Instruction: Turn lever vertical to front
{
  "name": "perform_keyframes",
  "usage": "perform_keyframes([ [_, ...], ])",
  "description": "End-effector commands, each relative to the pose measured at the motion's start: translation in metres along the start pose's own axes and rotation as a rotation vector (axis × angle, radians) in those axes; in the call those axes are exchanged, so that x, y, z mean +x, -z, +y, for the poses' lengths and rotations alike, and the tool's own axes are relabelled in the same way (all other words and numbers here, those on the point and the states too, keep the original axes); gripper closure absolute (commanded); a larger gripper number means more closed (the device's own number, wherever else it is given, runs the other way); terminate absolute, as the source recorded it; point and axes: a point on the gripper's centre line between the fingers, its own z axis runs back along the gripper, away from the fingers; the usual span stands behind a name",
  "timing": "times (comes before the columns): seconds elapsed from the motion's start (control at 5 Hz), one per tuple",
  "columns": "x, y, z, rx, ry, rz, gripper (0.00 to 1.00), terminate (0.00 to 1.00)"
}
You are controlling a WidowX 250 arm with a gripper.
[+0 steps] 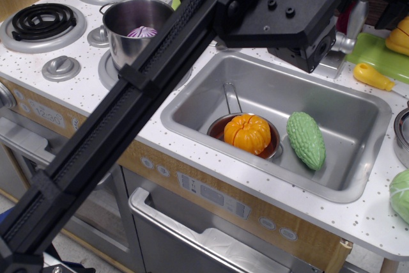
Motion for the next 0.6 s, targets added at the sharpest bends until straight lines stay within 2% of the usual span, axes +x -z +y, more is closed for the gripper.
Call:
perform_keyframes([
  [0.0,0.0,0.0,0.0,0.0,0.0,0.0,1.0,0.0],
  [0.2,-0.0025,-0.0039,-0.0023,0.007,-0.015,0.021,0.0,0.0],
  [0.4,-0.005,-0.0035,-0.0023,0.005,-0.02,0.019,0.0,0.0],
])
